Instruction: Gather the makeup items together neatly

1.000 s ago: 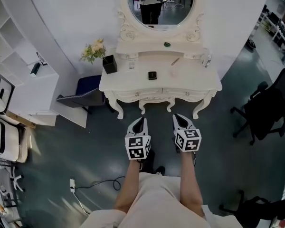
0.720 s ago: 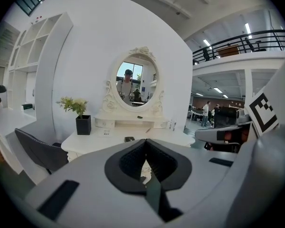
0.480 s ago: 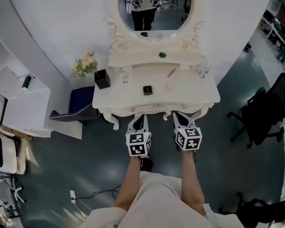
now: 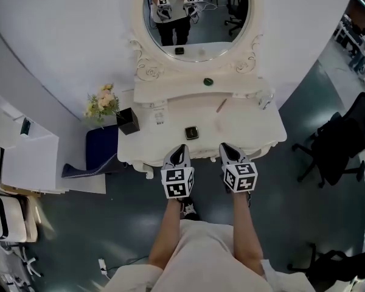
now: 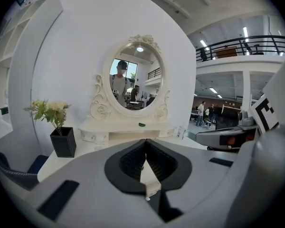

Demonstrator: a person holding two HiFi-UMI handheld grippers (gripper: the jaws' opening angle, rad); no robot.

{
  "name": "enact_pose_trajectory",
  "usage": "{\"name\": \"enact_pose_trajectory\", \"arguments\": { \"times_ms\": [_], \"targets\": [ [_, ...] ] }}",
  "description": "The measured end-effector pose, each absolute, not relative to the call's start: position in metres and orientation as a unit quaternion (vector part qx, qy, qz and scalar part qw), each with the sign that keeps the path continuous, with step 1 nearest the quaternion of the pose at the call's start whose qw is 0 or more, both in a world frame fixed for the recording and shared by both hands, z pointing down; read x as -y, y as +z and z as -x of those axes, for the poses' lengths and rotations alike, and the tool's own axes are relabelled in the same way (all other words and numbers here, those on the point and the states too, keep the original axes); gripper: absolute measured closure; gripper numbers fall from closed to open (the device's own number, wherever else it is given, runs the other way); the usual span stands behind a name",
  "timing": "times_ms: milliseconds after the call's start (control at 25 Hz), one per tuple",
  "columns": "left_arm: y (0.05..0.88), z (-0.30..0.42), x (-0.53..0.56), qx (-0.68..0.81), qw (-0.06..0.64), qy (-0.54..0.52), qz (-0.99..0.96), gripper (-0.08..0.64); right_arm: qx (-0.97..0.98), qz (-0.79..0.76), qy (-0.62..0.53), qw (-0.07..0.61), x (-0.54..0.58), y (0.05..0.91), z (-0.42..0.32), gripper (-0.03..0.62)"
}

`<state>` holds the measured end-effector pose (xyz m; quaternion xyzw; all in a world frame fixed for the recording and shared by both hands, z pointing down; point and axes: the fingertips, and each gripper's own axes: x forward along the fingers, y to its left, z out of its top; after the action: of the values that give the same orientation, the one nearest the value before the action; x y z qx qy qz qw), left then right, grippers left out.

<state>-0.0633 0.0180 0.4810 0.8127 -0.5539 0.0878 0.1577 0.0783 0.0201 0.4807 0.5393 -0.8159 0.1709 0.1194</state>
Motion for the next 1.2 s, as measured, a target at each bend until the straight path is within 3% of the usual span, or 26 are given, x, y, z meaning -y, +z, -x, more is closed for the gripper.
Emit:
{"name": "enact_pose_trajectory", "arguments": {
  "times_ms": [840, 960, 1200],
  "targets": [
    [0.54, 0.08, 0.067, 0.532, 0.2, 0.11, -0.816, 0.545, 0.813, -0.52, 0.197, 0.172, 0.065, 0.541, -0.039, 0.541],
    [0.55, 0.077, 0.08, 0.528, 0.209, 0.119, -0.815, 0.545, 0.809, -0.519, 0.211, 0.178, 0.082, 0.554, -0.036, 0.461],
    [0.574, 0.071, 0.099, 0.53, 0.231, 0.135, -0.805, 0.545, 0.803, -0.506, 0.244, 0.199, 0.099, 0.594, -0.03, 0.402]
  ]
}}
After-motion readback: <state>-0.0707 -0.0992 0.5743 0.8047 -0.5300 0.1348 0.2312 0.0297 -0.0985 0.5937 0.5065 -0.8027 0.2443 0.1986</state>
